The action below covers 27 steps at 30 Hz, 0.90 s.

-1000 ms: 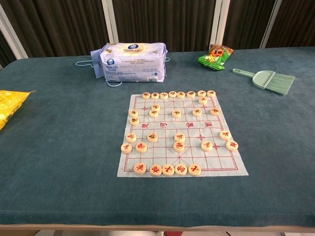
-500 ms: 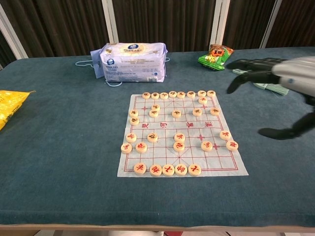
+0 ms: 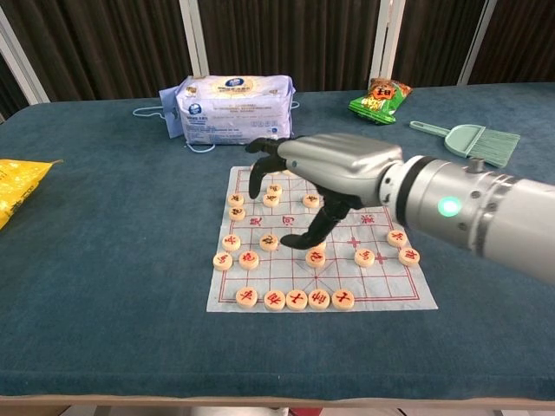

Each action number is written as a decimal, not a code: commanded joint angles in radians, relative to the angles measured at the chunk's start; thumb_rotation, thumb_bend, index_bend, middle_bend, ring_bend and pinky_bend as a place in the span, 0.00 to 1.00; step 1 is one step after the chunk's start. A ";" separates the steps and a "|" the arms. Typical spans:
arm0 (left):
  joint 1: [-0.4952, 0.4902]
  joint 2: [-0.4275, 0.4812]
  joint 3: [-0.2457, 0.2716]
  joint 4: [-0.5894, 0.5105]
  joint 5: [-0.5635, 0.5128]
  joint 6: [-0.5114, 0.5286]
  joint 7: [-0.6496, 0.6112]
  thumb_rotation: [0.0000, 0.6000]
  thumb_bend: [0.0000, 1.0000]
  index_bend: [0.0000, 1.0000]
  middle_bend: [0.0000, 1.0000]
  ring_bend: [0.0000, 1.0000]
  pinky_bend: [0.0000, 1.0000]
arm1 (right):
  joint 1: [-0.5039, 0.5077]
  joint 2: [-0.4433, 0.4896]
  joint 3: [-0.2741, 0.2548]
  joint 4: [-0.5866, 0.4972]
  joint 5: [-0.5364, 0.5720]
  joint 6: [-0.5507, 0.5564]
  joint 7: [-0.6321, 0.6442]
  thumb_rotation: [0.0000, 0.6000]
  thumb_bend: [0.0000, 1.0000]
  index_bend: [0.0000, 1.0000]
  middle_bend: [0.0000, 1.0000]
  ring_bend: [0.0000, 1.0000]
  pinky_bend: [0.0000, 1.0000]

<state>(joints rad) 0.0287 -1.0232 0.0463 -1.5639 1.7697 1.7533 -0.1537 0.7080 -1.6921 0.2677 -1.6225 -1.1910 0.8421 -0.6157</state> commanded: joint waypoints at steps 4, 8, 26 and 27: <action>0.001 0.002 0.003 0.004 0.003 0.002 -0.006 1.00 0.46 0.00 0.00 0.00 0.06 | 0.092 -0.138 0.011 0.150 0.092 -0.012 -0.052 1.00 0.43 0.46 0.00 0.00 0.00; 0.003 0.003 0.003 0.006 0.005 0.007 -0.011 1.00 0.46 0.00 0.00 0.00 0.06 | 0.117 -0.166 -0.001 0.186 0.117 -0.002 -0.065 1.00 0.43 0.47 0.00 0.00 0.00; 0.011 0.005 0.004 0.012 0.013 0.027 -0.022 1.00 0.46 0.00 0.00 0.00 0.06 | 0.158 -0.203 -0.066 0.260 0.153 0.035 -0.095 1.00 0.43 0.52 0.00 0.00 0.00; 0.011 0.005 0.005 0.013 0.014 0.026 -0.023 1.00 0.46 0.00 0.00 0.00 0.06 | 0.160 -0.206 -0.066 0.264 0.155 0.037 -0.095 1.00 0.43 0.53 0.00 0.00 0.00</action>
<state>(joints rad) 0.0395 -1.0180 0.0512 -1.5513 1.7836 1.7792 -0.1765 0.8659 -1.8962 0.2031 -1.3603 -1.0378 0.8771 -0.7093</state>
